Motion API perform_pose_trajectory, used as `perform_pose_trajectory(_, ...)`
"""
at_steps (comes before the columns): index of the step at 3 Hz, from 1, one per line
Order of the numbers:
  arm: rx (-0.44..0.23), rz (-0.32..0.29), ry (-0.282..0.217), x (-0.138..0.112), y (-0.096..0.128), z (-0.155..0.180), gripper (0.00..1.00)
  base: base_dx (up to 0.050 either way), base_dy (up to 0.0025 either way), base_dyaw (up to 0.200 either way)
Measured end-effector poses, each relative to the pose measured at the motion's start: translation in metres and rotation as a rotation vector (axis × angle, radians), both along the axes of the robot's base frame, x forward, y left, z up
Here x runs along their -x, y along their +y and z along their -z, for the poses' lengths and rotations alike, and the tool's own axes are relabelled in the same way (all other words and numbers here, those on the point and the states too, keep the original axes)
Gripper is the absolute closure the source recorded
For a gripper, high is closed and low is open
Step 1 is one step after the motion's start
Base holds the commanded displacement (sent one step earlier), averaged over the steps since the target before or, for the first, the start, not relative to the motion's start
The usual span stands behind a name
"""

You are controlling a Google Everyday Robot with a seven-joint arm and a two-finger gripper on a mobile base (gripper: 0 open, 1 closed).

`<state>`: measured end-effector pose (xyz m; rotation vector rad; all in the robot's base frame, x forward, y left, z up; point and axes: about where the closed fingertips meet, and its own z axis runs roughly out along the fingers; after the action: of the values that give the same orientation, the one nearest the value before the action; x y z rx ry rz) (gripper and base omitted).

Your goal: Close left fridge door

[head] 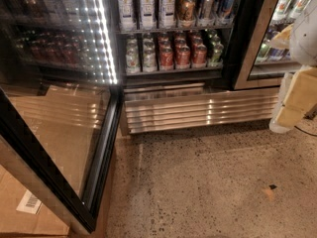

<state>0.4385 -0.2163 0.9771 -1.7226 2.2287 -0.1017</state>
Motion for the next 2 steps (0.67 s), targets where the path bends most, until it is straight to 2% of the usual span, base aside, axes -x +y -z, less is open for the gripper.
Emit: perform_pose_trajectory(2, 0.0, 0.0, 0.0, 0.0, 0.0, 0.0, 0.0, -0.05, -0.00008, 0.001)
